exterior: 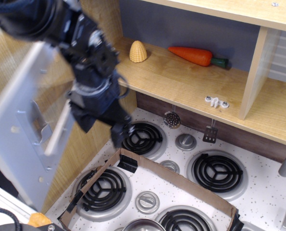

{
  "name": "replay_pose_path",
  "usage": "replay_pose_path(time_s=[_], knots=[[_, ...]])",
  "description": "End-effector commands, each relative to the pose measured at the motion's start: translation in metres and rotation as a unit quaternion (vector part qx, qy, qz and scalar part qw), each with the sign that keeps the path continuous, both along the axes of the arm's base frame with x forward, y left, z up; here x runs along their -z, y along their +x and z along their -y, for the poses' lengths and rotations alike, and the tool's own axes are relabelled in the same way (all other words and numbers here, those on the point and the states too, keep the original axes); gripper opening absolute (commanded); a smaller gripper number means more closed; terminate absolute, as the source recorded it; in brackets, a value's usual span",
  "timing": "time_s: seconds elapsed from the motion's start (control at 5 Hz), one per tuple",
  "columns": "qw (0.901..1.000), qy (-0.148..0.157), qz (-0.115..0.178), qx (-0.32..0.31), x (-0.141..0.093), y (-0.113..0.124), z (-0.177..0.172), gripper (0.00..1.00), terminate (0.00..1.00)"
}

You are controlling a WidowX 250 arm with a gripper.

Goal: Open microwave

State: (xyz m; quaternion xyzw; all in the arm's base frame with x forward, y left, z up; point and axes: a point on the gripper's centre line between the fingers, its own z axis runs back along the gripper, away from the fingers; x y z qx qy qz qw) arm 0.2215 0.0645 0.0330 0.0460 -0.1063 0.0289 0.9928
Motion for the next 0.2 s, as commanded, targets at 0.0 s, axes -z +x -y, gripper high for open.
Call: replay_pose_path(time_s=[0.0], knots=[[0.9988, 0.004, 0.049, 0.005, 0.0016, -0.0126, -0.0160, 1.00, 1.00]])
